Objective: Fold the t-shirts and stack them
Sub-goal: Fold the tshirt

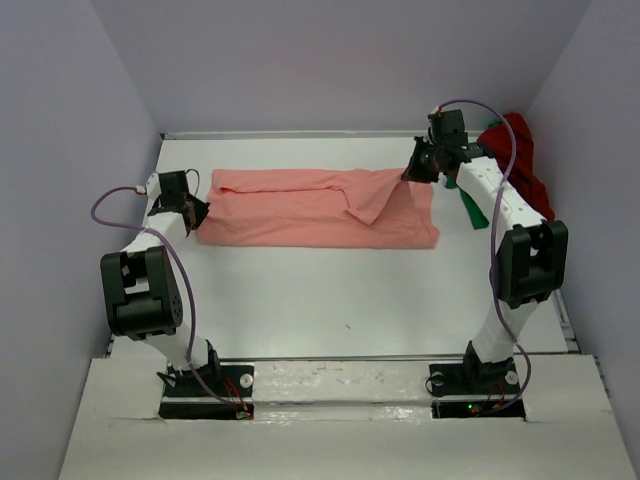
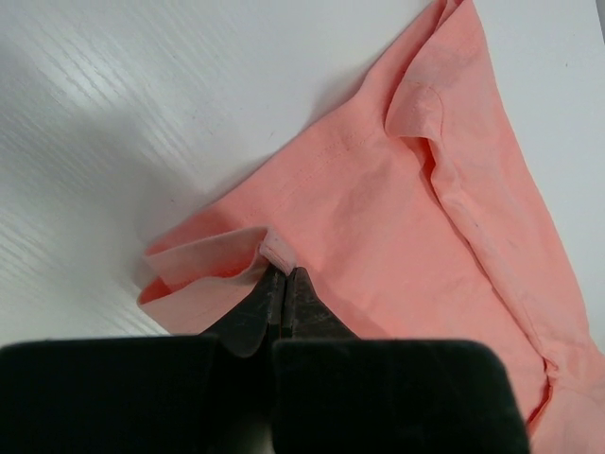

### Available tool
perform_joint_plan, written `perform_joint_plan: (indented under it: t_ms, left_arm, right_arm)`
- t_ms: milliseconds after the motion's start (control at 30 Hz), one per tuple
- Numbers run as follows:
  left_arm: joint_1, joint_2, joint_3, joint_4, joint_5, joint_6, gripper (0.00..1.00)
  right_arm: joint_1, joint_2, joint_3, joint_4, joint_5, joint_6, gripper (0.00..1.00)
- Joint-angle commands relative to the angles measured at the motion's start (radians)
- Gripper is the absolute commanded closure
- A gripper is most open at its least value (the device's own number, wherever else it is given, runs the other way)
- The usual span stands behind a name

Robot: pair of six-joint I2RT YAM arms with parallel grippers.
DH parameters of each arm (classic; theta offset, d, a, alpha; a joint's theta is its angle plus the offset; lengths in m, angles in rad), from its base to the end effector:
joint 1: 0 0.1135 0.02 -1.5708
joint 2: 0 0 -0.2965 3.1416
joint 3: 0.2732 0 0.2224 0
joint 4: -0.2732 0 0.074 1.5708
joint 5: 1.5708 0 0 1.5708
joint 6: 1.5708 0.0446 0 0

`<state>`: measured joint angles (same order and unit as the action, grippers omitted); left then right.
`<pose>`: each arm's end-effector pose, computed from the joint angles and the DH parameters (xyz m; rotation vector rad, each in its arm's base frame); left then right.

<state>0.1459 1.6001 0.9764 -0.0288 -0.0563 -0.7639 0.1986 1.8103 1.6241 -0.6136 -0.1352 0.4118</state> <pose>0.3279 0.0507 0.2615 -1.0104 1.9950 -0.2762 0.3853 0.0837 0.3361 0.1904 2.4008 0.4490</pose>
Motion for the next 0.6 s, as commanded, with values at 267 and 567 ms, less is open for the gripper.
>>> perform_joint_plan:
  t_ms: [267,567]
  left_arm:
    - [-0.003,0.052,0.084,-0.016,-0.025,0.0,1.0]
    - [-0.006,0.077,0.111,-0.014,-0.022,-0.002,1.0]
  right_arm:
    - [-0.03,0.073,0.138,-0.037,-0.014,-0.028,1.0]
    - [-0.048,0.104,0.151,-0.035,-0.011,-0.031,1.0]
